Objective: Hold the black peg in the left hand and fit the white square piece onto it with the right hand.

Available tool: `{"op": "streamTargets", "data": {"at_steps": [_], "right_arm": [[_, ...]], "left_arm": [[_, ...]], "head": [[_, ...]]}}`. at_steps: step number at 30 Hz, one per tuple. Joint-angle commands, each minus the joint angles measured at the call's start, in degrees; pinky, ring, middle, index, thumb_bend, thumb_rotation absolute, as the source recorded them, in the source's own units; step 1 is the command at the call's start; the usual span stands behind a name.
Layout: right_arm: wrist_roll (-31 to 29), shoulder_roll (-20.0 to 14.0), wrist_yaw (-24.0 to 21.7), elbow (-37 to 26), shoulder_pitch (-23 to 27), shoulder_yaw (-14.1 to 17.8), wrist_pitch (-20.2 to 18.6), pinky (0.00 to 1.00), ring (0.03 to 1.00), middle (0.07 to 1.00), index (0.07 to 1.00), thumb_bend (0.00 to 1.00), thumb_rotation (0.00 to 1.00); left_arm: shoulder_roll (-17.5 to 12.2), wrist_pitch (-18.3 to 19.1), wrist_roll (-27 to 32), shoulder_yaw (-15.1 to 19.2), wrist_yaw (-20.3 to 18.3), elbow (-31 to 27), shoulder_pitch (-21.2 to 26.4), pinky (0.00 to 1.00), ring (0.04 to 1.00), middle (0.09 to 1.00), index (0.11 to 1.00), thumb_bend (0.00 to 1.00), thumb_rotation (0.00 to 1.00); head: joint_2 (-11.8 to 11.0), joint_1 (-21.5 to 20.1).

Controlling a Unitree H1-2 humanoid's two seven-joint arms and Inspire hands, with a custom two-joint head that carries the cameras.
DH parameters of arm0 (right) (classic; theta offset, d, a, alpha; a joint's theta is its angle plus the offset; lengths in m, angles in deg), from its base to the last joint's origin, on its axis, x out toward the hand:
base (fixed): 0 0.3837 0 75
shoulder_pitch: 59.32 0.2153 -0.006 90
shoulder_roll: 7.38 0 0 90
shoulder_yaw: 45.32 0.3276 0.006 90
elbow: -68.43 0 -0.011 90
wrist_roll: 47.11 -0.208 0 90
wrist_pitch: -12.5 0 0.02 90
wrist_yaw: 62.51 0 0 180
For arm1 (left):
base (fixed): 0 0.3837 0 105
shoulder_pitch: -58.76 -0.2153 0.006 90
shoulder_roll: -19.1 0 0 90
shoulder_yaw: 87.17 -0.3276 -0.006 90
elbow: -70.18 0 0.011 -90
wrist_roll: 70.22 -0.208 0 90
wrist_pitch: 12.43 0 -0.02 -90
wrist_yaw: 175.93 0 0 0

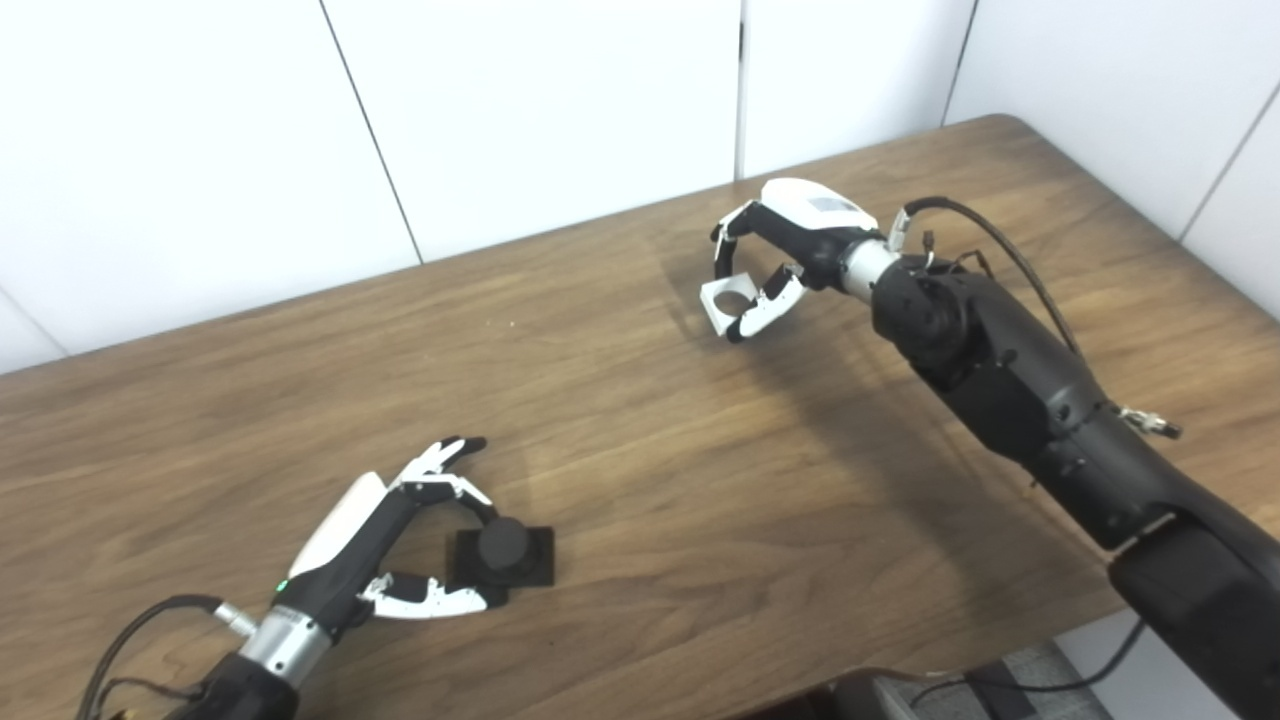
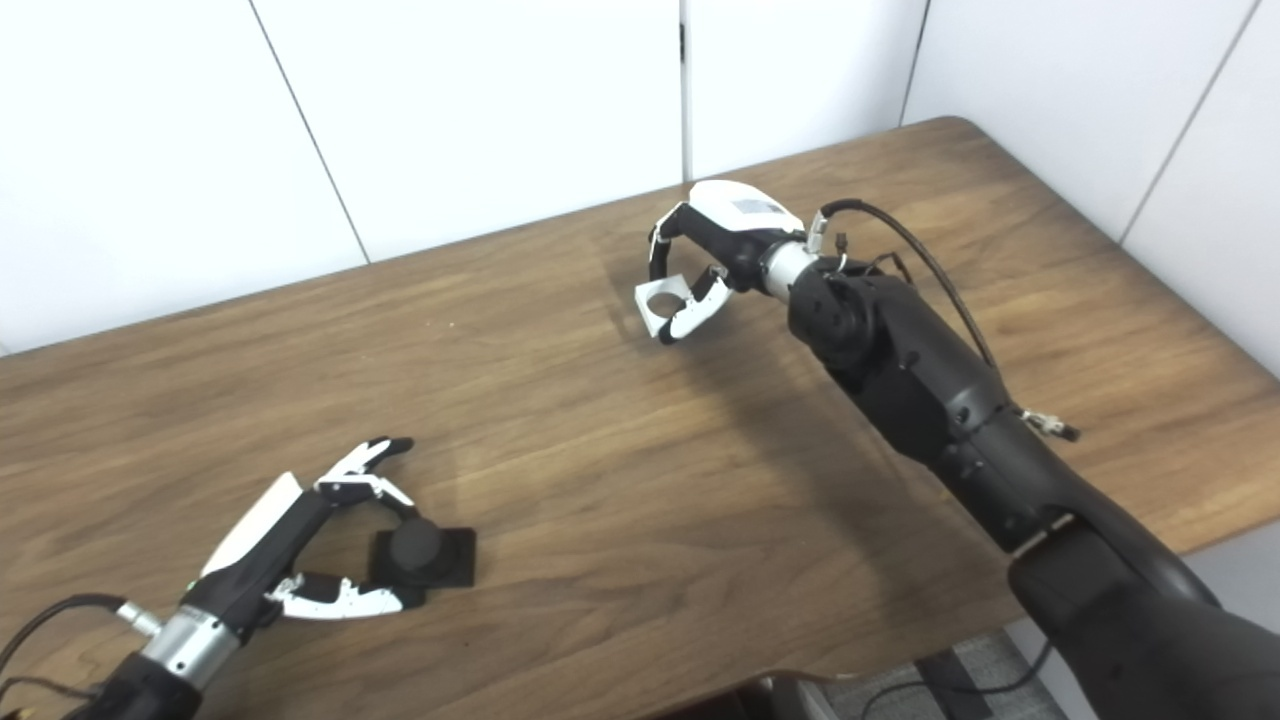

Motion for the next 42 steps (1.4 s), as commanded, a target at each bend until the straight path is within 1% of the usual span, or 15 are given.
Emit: {"op": "streamTargets", "data": {"at_steps": [1,3,7,8,10,11,16,21,22,24,25,26,30,36,42], "right_arm": [[-0.4,-0.6,0.4,-2.6,1.9,0.9,2.7,0.87,0.899,0.812,0.482,0.5,0.14],[-0.3,-0.7,0.3,-3.1,1.9,0.7,3.4,0.87,0.898,0.812,0.482,0.5,0.14],[-0.9,-0.7,-0.3,-3.9,1.7,0.9,5.0,0.85,0.895,0.81,0.481,0.5,0.14],[-1.1,-0.8,-0.5,-4.3,1.6,1.0,5.2,0.85,0.894,0.808,0.481,0.51,0.14],[-1.4,-0.9,-0.9,-4.9,1.5,1.1,5.7,0.84,0.893,0.807,0.481,0.51,0.14],[-1.6,-1.0,-1.1,-5.2,1.5,1.1,6.1,0.83,0.891,0.807,0.481,0.51,0.14],[-2.5,-1.0,-1.7,-6.8,1.1,1.4,7.2,0.8,0.882,0.801,0.481,0.51,0.14],[-2.6,-0.7,-2.0,-7.4,1.0,1.3,8.4,0.79,0.875,0.798,0.481,0.51,0.14],[-2.8,-0.6,-2.0,-7.5,1.0,1.3,8.7,0.78,0.873,0.797,0.481,0.51,0.14],[-3.9,-0.6,-2.3,-7.6,1.0,1.5,9.6,0.78,0.873,0.797,0.481,0.51,0.14],[-4.2,-0.6,-2.4,-7.7,1.0,1.5,10.0,0.77,0.872,0.796,0.48,0.51,0.14],[-4.5,-0.6,-2.5,-7.8,0.9,1.6,10.3,0.77,0.87,0.795,0.48,0.51,0.14],[-5.5,-0.6,-2.8,-8.8,0.6,2.0,11.4,0.76,0.869,0.79,0.481,0.51,0.14],[-5.5,-0.2,-5.1,-13.1,-0.2,1.6,10.1,0.77,0.874,0.793,0.481,0.51,0.14],[-6.4,0.8,-6.8,-15.6,-0.6,1.4,10.6,0.75,0.867,0.786,0.481,0.51,0.13]], "left_arm": [[-0.3,2.3,-1.6,-1.1,-1.4,3.4,-0.7,0.99,1.0,0.959,0.49,0.52,0.07],[-0.1,2.8,-1.9,-1.3,-1.4,3.4,-0.7,1.0,1.0,0.962,0.49,0.52,0.07],[0.6,2.9,-2.3,-1.6,-0.9,4.0,-0.5,1.0,1.0,0.967,0.49,0.52,0.07],[0.8,2.9,-2.4,-1.8,-0.8,4.2,-0.4,1.0,1.0,0.968,0.49,0.52,0.07],[1.1,3.2,-2.6,-2.0,-0.6,4.3,-0.3,1.0,1.0,0.969,0.49,0.52,0.07],[1.4,3.5,-2.8,-2.1,-0.6,4.3,-0.3,1.0,1.0,0.97,0.491,0.52,0.07],[2.1,3.6,-4.7,-2.9,0.1,4.6,0.2,1.0,1.0,0.972,0.491,0.52,0.08],[2.9,4.2,-4.8,-3.1,0.5,5.0,0.3,1.0,1.0,0.973,0.491,0.52,0.08],[3.0,4.3,-4.8,-3.2,0.6,5.0,0.4,1.0,1.0,0.974,0.491,0.52,0.08],[3.2,4.6,-5.0,-3.5,0.7,5.2,0.7,1.0,1.0,0.975,0.491,0.52,0.08],[3.3,4.8,-5.1,-3.6,0.7,5.3,0.8,1.0,1.0,0.976,0.491,0.52,0.08],[3.5,4.8,-5.3,-3.7,0.9,5.5,0.9,1.0,1.0,0.977,0.491,0.52,0.08],[4.2,5.3,-5.3,-3.9,1.1,6.0,1.2,1.0,1.0,0.979,0.491,0.52,0.08],[4.8,5.3,-5.8,-4.2,1.6,6.0,1.3,1.0,1.0,0.978,0.49,0.52,0.08],[4.8,5.4,-5.6,-4.4,1.6,5.9,1.3,1.0,1.0,0.981,0.49,0.52,0.08]], "head": [[0.0,0.1],[0.4,2.7],[0.8,5.5],[1.1,7.4],[1.4,8.4],[1.5,10.0],[1.8,13.4],[2.2,16.3],[2.2,16.3],[2.7,19.2],[2.7,19.2],[2.9,20.4],[3.4,21.8],[3.8,23.1],[4.2,23.7]]}}
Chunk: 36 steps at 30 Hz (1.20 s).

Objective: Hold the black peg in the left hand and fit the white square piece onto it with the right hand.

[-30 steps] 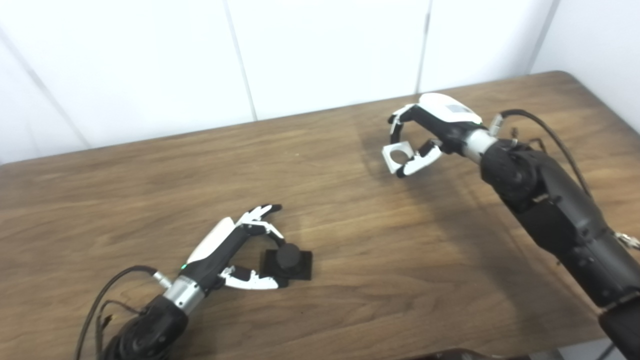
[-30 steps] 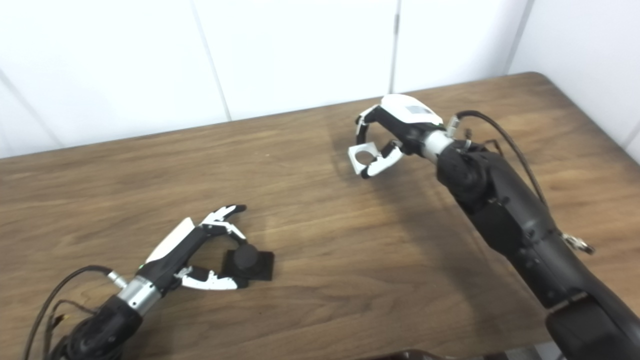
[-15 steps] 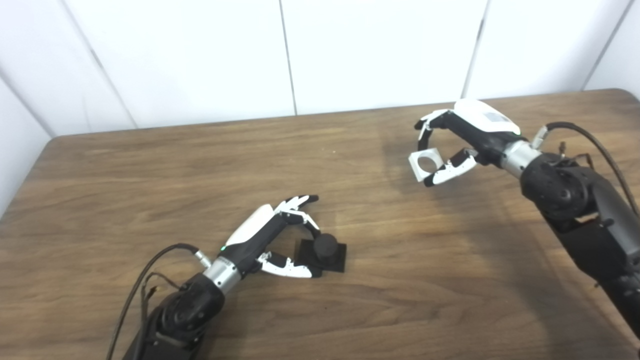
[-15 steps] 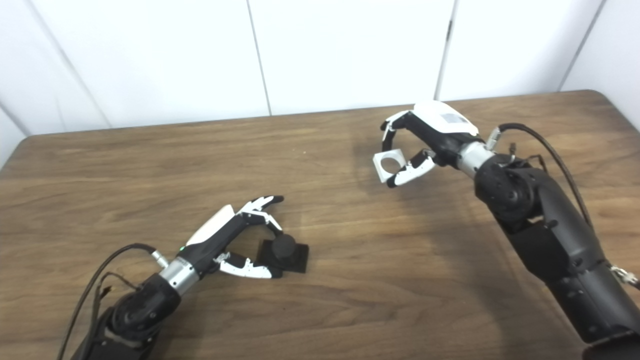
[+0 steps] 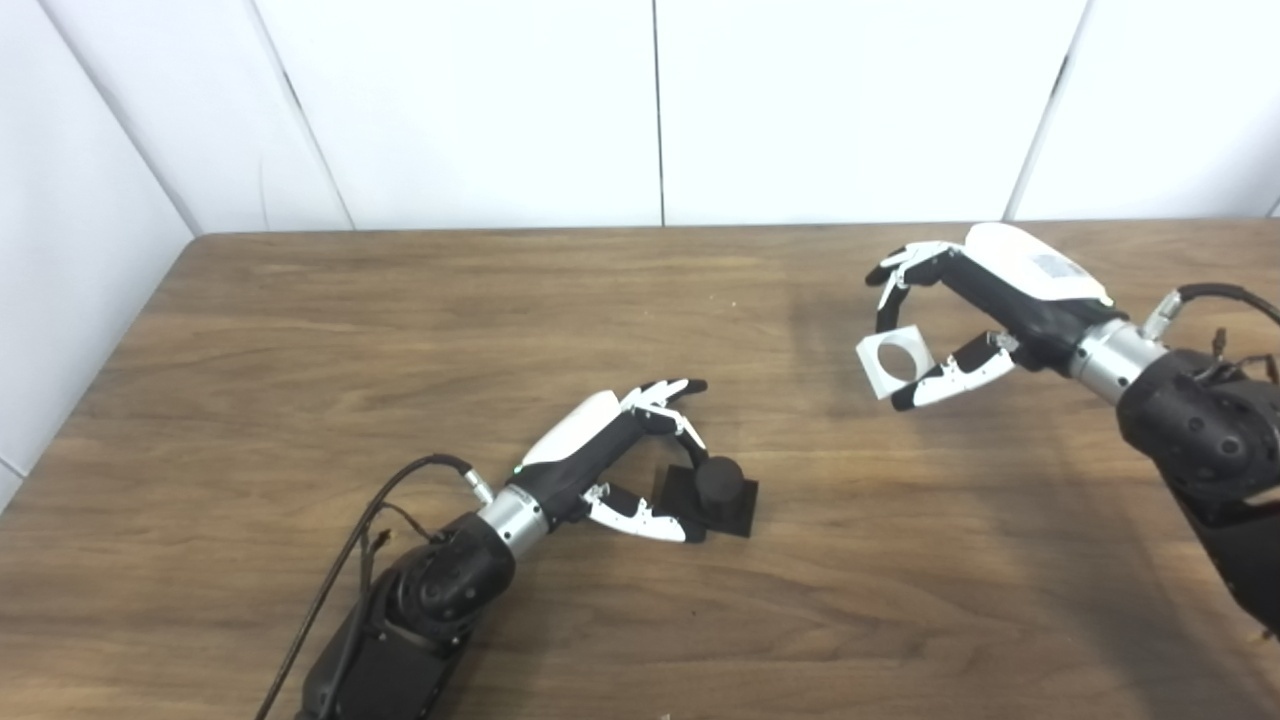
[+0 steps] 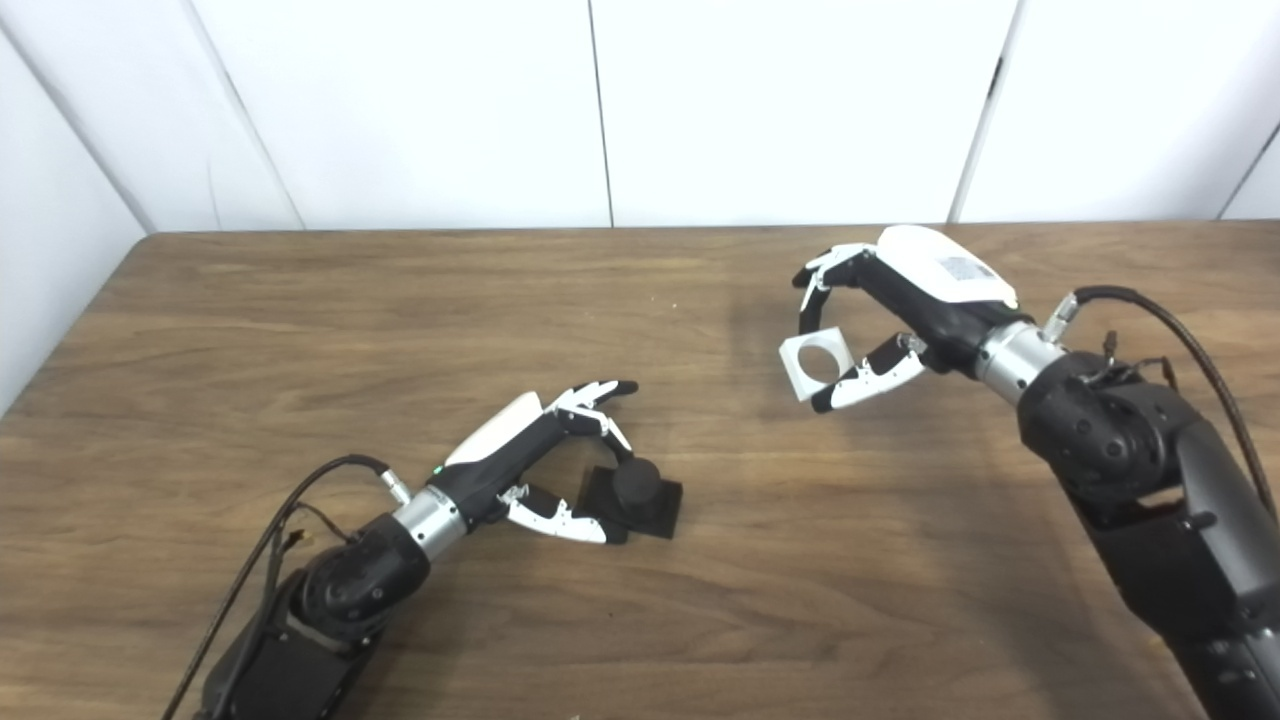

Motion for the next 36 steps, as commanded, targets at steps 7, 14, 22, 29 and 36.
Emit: {"op": "streamTargets", "data": {"at_steps": [7,14,22,29,36], "right_arm": [[-1.8,1.8,-0.8,-4.3,1.7,-0.1,2.6,0.73,0.857,0.778,0.48,0.51,0.13],[-1.8,3.5,-2.0,-6.1,1.7,-1.1,2.8,0.74,0.864,0.777,0.481,0.51,0.14],[-1.5,5.1,-4.0,-7.4,2.4,-2.1,2.3,0.75,0.863,0.78,0.48,0.51,0.14],[-1.2,6.9,-5.1,-6.8,3.2,-3.5,3.1,0.76,0.859,0.783,0.479,0.51,0.14],[-1.0,8.4,-5.5,-6.1,3.2,-5.2,4.2,0.77,0.851,0.78,0.479,0.51,0.15]], "left_arm": [[0.1,4.2,-2.6,-2.5,-2.4,2.6,-0.6,1.0,1.0,0.98,0.49,0.52,0.08],[0.2,4.9,-2.3,-2.5,-2.5,2.2,-0.5,1.0,1.0,0.98,0.49,0.52,0.08],[0.5,5.0,-2.2,-2.8,-2.4,2.1,-0.6,1.0,1.0,0.981,0.49,0.52,0.08],[0.6,5.5,-2.5,-3.0,-2.2,1.9,-0.6,1.0,1.0,0.98,0.49,0.52,0.08],[0.7,6.2,-2.9,-3.3,-2.2,1.6,-0.5,1.0,1.0,0.98,0.49,0.52,0.08]], "head": [[0.2,-0.4],[0.2,-0.6],[0.4,-0.4],[0.7,-0.3],[1.1,-0.2]]}}
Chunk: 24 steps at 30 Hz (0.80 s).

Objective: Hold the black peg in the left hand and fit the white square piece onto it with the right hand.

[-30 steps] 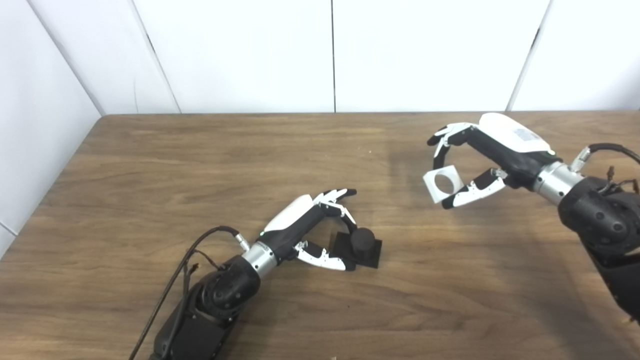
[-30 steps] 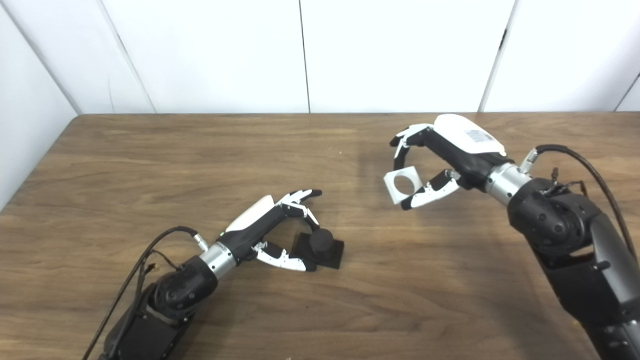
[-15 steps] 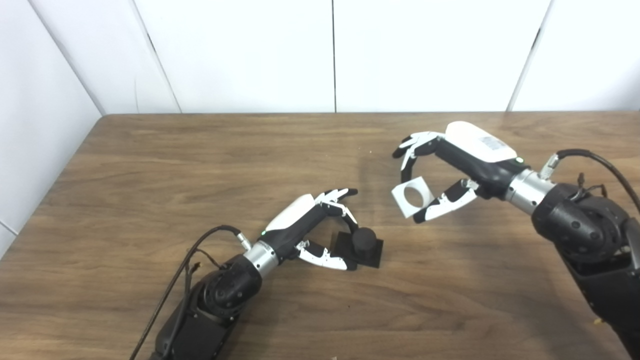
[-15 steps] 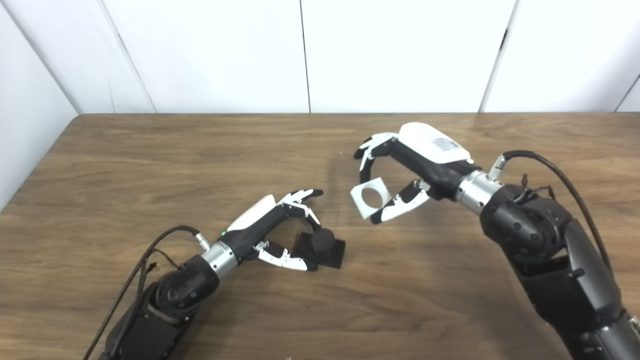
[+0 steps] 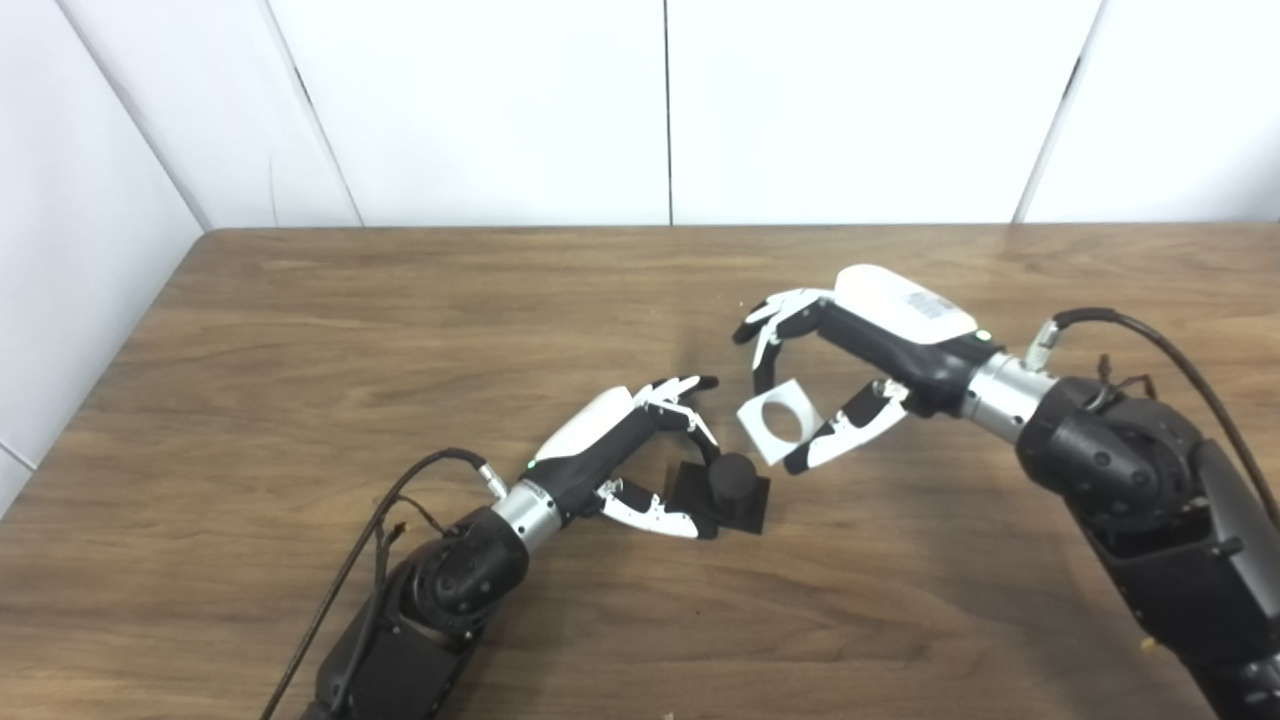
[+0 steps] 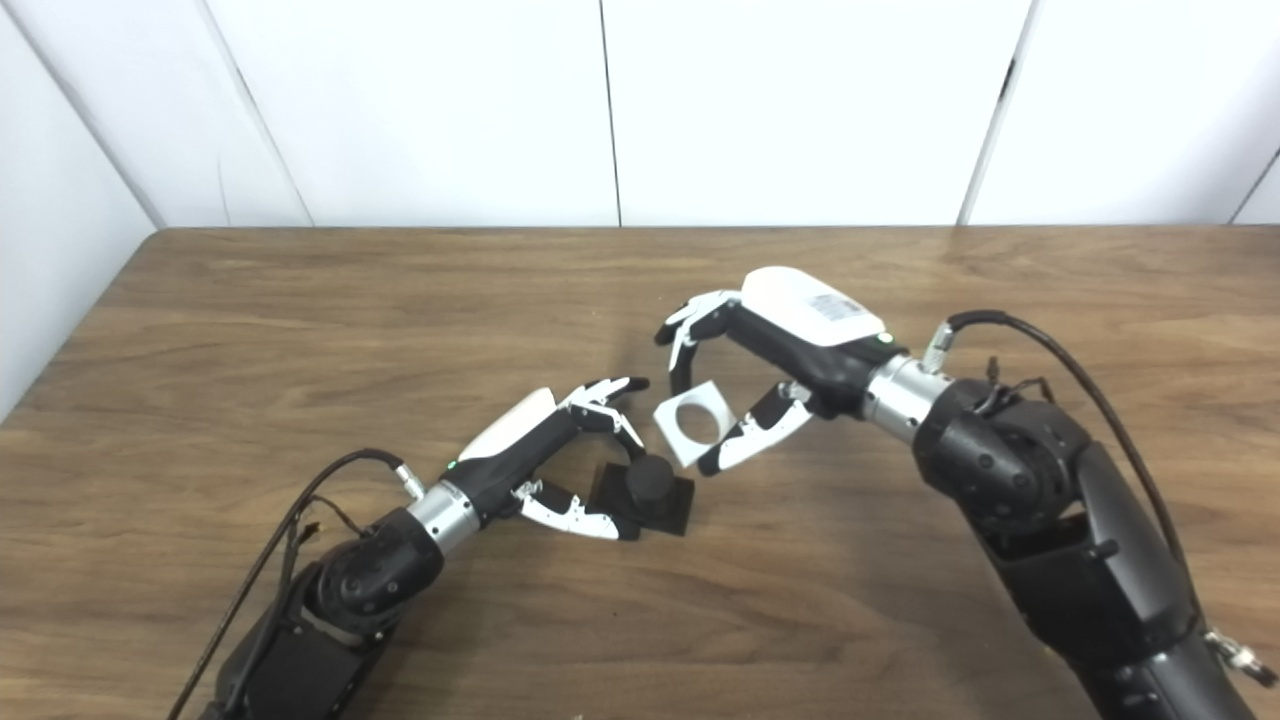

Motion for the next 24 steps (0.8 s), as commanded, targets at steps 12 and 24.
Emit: {"op": "streamTargets", "data": {"at_steps": [12,24], "right_arm": [[0.9,2.5,0.1,-1.5,1.5,-1.6,2.3,0.83,0.853,0.777,0.479,0.51,0.14],[2.7,3.7,0.3,-0.9,-1.4,-3.8,3.6,0.8,0.845,0.772,0.481,0.51,0.14]], "left_arm": [[0.2,4.8,-2.6,-2.1,-2.7,1.2,-1.3,1.0,1.0,0.979,0.49,0.52,0.08],[0.2,4.6,-2.3,-2.1,-2.7,1.2,-1.5,1.0,1.0,0.98,0.49,0.52,0.08]], "head": [[0.6,0.3],[0.9,0.4]]}}
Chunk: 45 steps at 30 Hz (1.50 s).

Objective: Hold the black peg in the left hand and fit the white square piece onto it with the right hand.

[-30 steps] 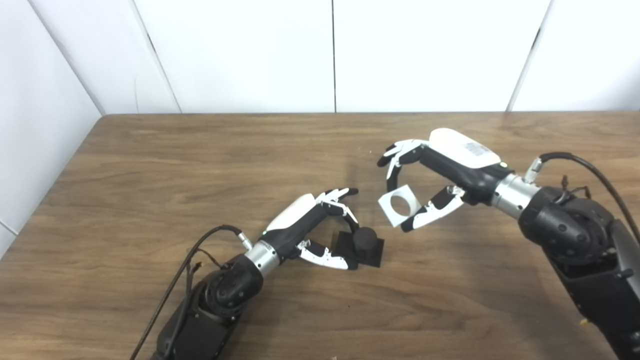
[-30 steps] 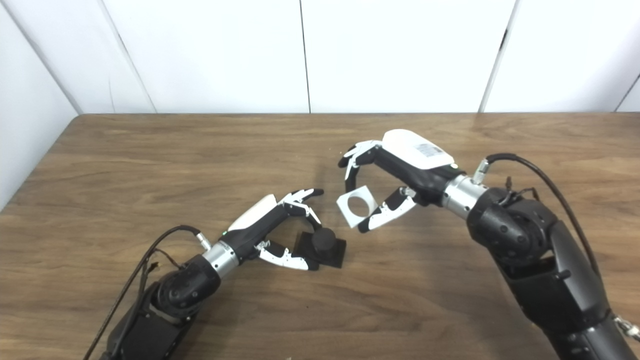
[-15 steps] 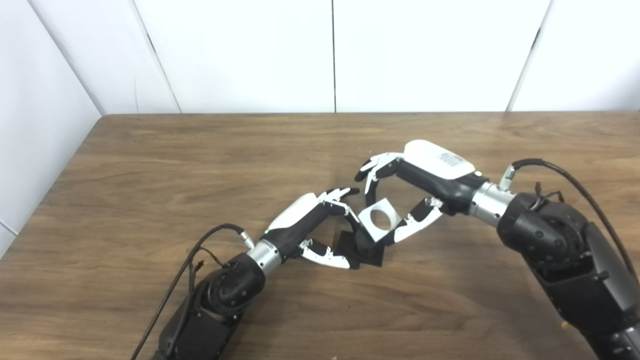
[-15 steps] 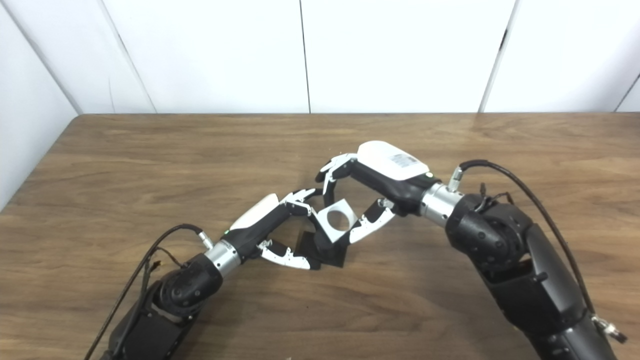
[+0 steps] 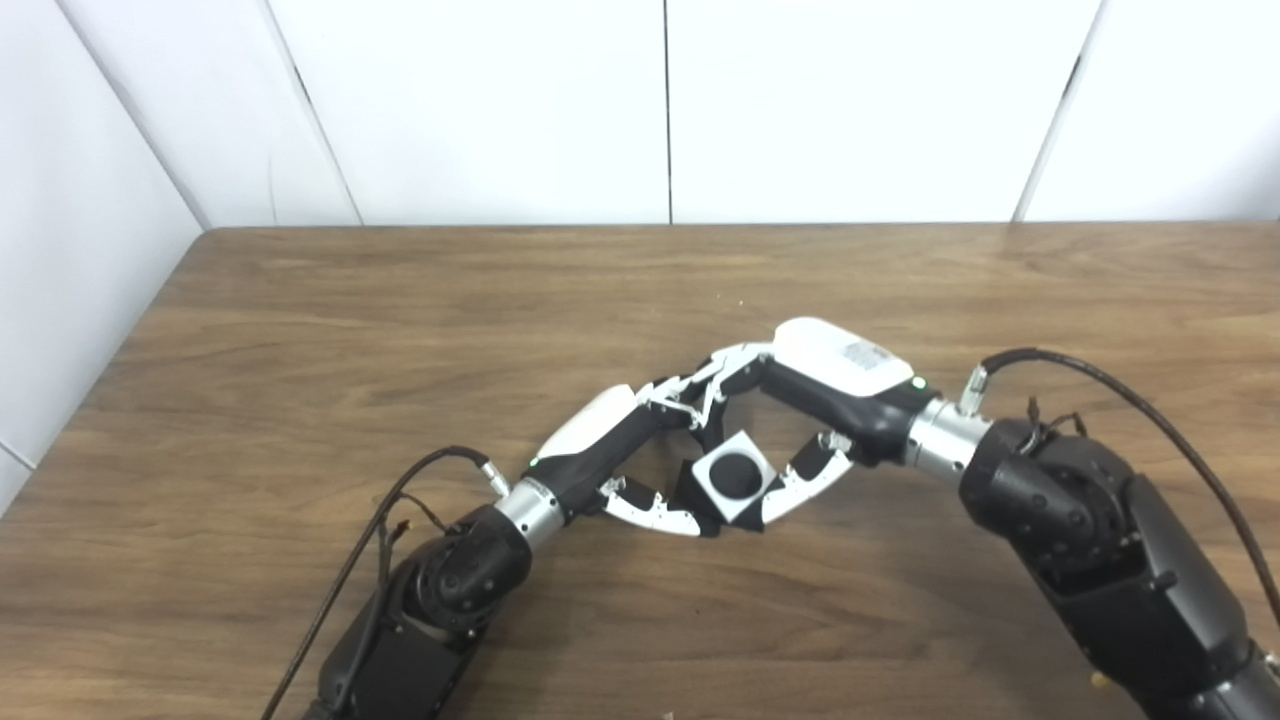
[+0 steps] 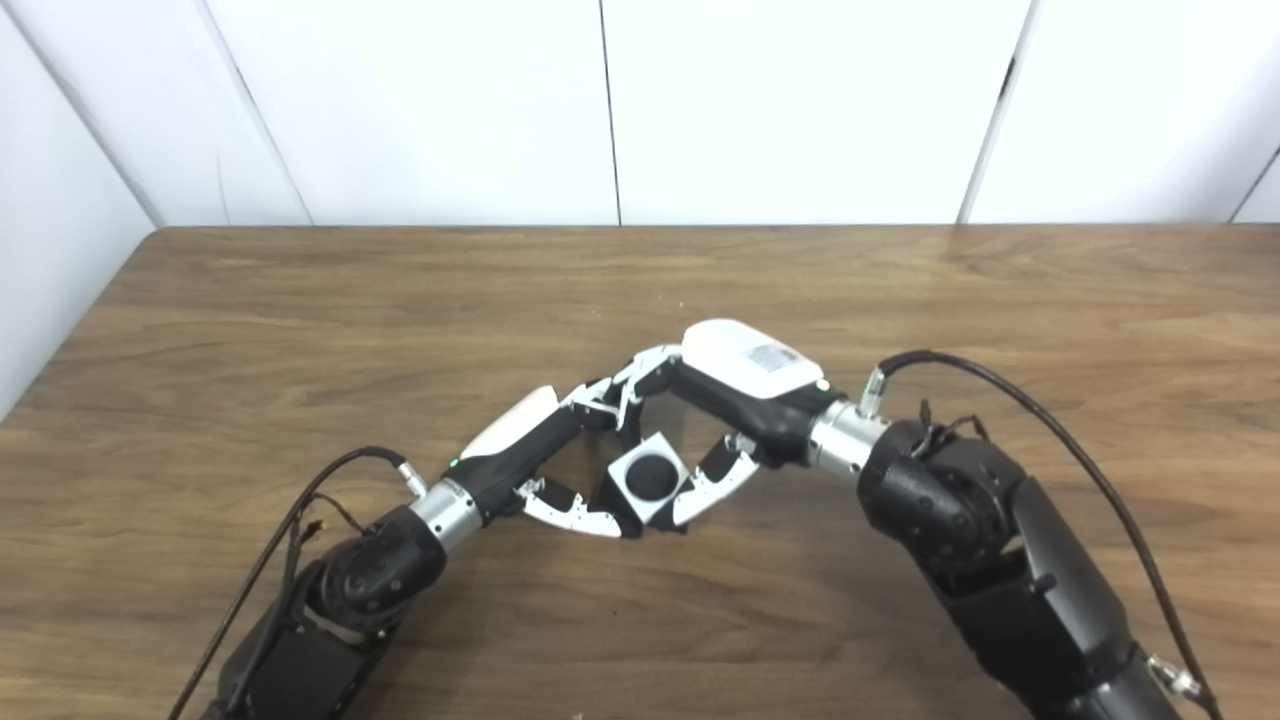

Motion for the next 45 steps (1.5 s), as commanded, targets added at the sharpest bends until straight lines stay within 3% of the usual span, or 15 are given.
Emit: {"op": "streamTargets", "data": {"at_steps": [1,20,45], "right_arm": [[0.5,0.2,0.3,-0.9,1.7,0.0,1.7,0.8,0.845,0.773,0.481,0.51,0.14],[0.9,-0.7,2.0,4.2,1.3,0.8,4.0,0.81,0.847,0.776,0.482,0.51,0.14],[-0.5,-1.6,1.5,4.1,2.3,4.6,1.7,0.8,0.857,0.789,0.481,0.51,0.14]], "left_arm": [[0.1,3.6,-1.8,-1.9,-2.8,1.7,-1.5,1.0,1.0,0.979,0.49,0.52,0.08],[-0.4,4.6,-1.3,-1.6,-3.0,-0.2,-2.4,1.0,1.0,0.981,0.49,0.52,0.08],[-0.9,4.8,-1.0,-1.5,-3.5,-0.8,-2.4,1.0,1.0,0.981,0.49,0.52,0.08]], "head": [[0.3,0.1],[0.7,0.2],[1.4,-0.6]]}}
